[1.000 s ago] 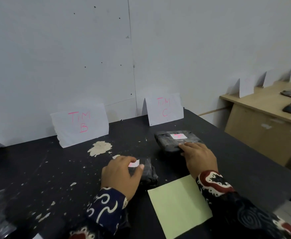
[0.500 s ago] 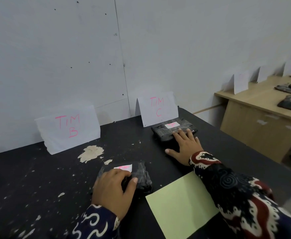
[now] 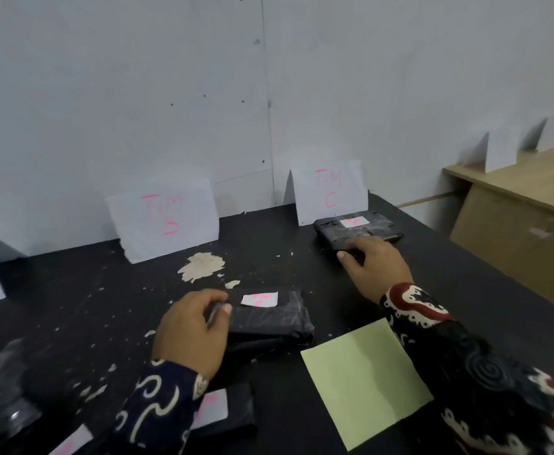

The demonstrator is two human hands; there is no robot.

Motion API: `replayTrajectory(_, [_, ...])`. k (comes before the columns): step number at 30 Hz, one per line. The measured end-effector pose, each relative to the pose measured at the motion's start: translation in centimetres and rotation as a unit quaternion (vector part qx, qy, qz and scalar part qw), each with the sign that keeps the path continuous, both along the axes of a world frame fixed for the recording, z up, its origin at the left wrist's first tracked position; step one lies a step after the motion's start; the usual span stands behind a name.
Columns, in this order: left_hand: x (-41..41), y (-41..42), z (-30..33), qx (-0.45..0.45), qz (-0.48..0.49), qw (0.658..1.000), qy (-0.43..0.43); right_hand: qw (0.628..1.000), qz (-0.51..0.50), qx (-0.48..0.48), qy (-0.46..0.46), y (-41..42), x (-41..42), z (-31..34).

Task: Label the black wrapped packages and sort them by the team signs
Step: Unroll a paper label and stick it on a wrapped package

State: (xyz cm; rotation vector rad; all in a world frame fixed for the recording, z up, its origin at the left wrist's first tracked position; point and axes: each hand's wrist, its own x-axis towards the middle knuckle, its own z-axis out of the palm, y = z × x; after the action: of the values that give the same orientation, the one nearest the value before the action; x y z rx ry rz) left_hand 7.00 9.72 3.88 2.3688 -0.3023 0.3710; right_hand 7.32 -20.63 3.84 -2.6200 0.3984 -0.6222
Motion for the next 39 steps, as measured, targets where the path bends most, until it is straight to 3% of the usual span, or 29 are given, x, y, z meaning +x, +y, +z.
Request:
replayTrajectory(3, [0.2, 1.9, -0.1, 0.021, 0.060, 0.997, 0.047, 0.995, 0.021, 0.071, 0.069, 4.7, -2.1, 1.2])
replayTrajectory(7, [-0.4, 2.1, -0.3, 0.062, 0.049, 0.991, 0.112, 0.980, 0.003, 0.042, 0.192, 9.4, -3.5, 0.6])
replayTrajectory(10, [-0.8, 1.7, -0.6, 0.081, 0.028, 0.988, 0.128, 0.975, -0.020, 0.020, 0.221, 10.8, -3.5, -0.9])
replayTrajectory(12, [-0.8, 1.7, -1.0, 0.064, 0.025, 0.989, 0.134, 0.979, -0.022, 0.024, 0.200, 11.3, -3.7, -1.4])
replayTrajectory(15, [-0.8, 2.0, -1.0, -0.038, 0.039, 0.987, 0.152, 0.992, -0.019, 0.033, 0.123, 11.8, -4.4, -1.5])
replayTrajectory(18, [-1.2, 2.2, 0.1, -0.142, 0.043, 0.978, 0.148, 0.990, 0.027, 0.139, -0.004, 12.8, -5.1, -1.0])
replayTrajectory(21, [-1.7, 2.3, 1.5, -0.211, 0.047, 0.968, 0.131, 0.960, 0.078, 0.258, -0.075, 14.4, -5.5, -0.2])
replayTrajectory(25, [-1.7, 3.0, 2.3, -0.310, 0.090, 0.939, 0.121, 0.925, 0.149, 0.339, -0.084, 16.3, -5.8, 0.2])
replayTrajectory(29, [-1.2, 4.1, 1.7, -0.372, 0.076, 0.917, 0.123, 0.914, 0.171, 0.361, -0.063, 17.4, -5.7, 0.2])
replayTrajectory(33, [-1.5, 4.0, 1.3, -0.424, 0.026, 0.891, 0.160, 0.878, 0.161, 0.442, -0.092, 18.1, -5.5, 0.8])
replayTrajectory(39, [-2.6, 2.5, 1.1, -0.424, -0.020, 0.893, 0.148, 0.847, 0.091, 0.496, -0.169, 18.5, -4.3, 1.0])
